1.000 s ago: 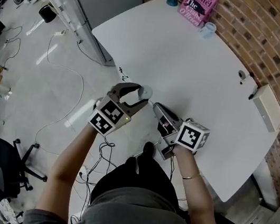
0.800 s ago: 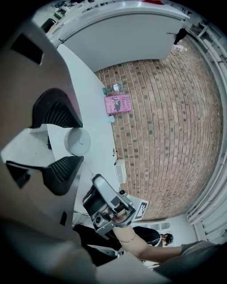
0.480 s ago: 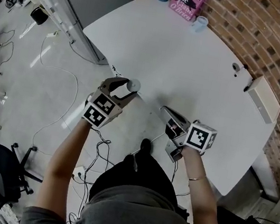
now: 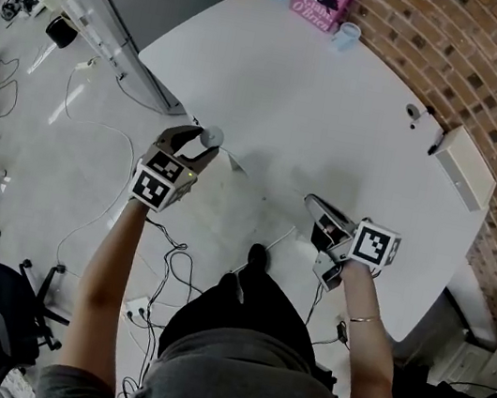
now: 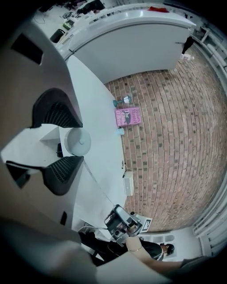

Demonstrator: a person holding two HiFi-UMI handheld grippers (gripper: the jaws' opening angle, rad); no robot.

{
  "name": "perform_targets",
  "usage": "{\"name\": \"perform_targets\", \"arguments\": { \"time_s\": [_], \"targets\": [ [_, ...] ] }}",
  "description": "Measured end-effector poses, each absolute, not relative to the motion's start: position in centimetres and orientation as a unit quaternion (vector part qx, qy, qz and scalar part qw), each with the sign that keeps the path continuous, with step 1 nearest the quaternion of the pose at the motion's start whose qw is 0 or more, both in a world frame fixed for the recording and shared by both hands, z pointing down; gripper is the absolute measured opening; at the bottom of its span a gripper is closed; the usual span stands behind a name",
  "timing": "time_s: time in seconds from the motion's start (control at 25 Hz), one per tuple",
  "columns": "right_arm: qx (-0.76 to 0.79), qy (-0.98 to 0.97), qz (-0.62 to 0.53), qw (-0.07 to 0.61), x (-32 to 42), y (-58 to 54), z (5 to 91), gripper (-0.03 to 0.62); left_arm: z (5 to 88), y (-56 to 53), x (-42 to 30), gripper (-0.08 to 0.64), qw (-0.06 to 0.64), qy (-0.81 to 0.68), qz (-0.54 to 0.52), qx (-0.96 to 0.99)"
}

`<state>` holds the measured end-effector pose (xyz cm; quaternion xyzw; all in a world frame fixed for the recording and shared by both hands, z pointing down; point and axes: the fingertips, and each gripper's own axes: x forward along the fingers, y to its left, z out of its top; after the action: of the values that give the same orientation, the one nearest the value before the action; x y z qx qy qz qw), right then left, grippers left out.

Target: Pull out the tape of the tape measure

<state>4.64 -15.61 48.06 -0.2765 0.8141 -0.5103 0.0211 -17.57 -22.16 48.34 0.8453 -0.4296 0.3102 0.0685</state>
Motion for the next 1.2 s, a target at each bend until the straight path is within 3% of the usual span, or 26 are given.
{"name": "perform_targets", "arguments": {
  "time_s": [0.68,1.2],
  "targets": [
    [-0.304,0.803,-0.512,0.018,11.1,-16.8,48.3,0.011,49.1,-24.7,-21.7,0.212,0.083,-0.455,0.333,0.822],
    [-0.327,0.797,-0.508,0.001,12.1,-20.0,50.0,0.011,51.0,-27.1,-17.7,0.212,0.089,-0.433,0.337,0.831]
  ]
}}
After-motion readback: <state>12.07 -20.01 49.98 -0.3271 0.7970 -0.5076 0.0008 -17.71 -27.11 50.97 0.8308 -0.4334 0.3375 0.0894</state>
